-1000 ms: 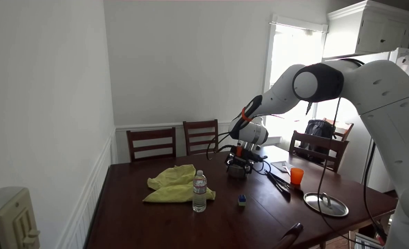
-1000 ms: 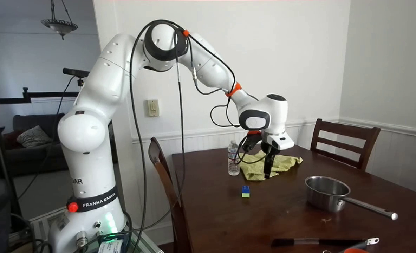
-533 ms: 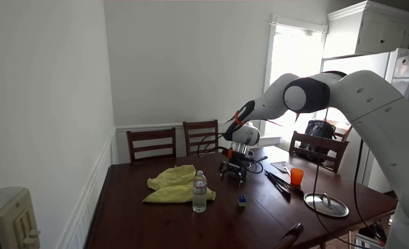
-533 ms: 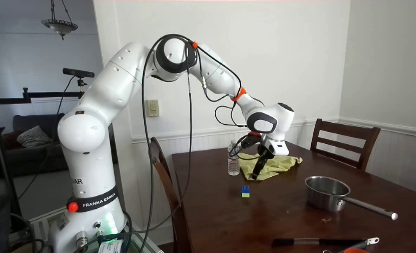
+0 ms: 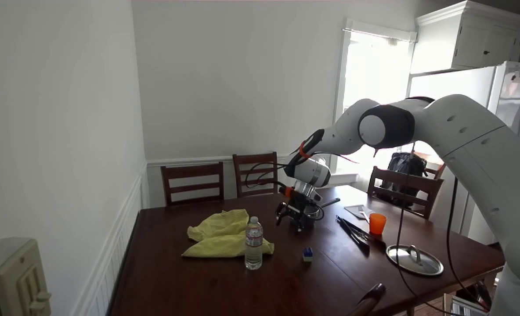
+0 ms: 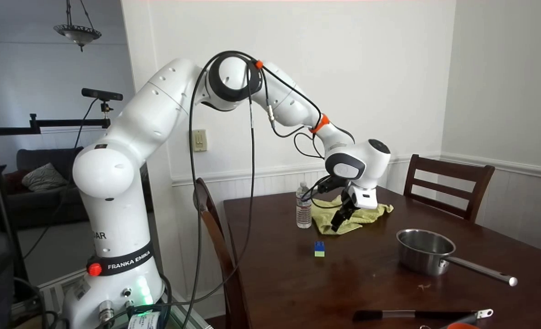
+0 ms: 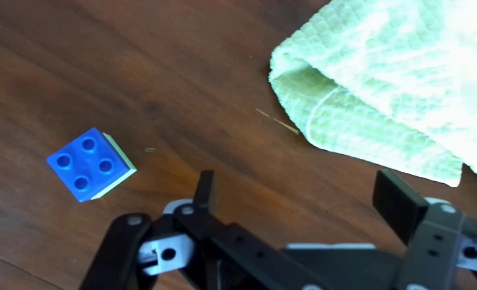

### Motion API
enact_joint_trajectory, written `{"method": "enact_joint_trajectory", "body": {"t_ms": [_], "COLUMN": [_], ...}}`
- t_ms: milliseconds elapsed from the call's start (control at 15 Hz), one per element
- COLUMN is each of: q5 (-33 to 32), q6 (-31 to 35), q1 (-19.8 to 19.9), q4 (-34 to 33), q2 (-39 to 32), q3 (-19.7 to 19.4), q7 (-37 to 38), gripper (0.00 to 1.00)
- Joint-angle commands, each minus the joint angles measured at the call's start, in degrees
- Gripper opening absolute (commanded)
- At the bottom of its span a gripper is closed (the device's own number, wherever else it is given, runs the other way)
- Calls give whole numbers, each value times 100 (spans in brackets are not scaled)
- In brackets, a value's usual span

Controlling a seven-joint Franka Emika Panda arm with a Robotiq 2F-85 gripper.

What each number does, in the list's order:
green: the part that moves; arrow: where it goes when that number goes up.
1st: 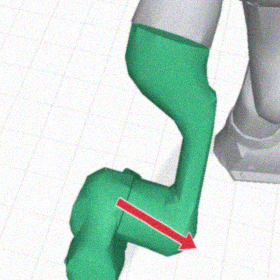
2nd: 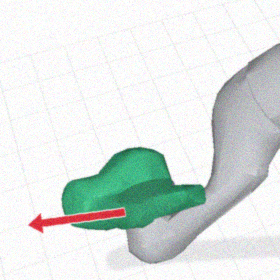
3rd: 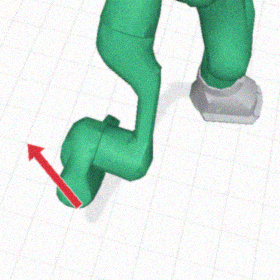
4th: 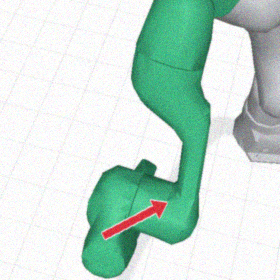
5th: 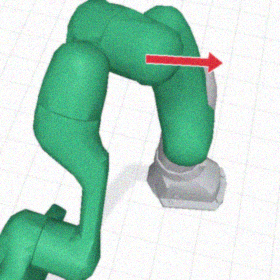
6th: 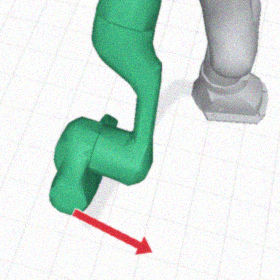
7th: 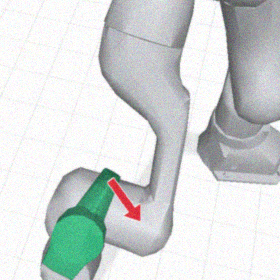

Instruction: Straighten the yellow towel

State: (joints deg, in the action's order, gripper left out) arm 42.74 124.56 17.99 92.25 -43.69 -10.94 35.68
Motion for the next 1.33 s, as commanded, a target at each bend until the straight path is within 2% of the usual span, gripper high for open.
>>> {"method": "enact_joint_trajectory", "body": {"t_ms": [0, 67, 133, 200, 467, 533, 600, 800, 867, 1000, 1267], "q5": [456, 498, 502, 501, 441, 421, 411, 387, 369, 364, 365], "q6": [-70, -92, -96, -101, -250, -311, -368, -537, -568, -608, -581], "q1": [147, 142, 117, 102, 100, 97, 89, 68, 51, 36, 44], "q4": [-554, -638, -700, -765, -1021, -1067, -1093, -1138, -1157, -1201, -1213], "q2": [-439, -541, -605, -702, -943, -986, -1018, -1070, -1092, -1137, -1155], "q3": [130, 132, 131, 146, 227, 261, 288, 342, 333, 317, 300], "q7": [504, 599, 705, 776, 1052, 1066, 1080, 1061, 1082, 1110, 1120], "gripper": [92, 80, 86, 85, 74, 66, 68, 60, 39, 34, 5]}}
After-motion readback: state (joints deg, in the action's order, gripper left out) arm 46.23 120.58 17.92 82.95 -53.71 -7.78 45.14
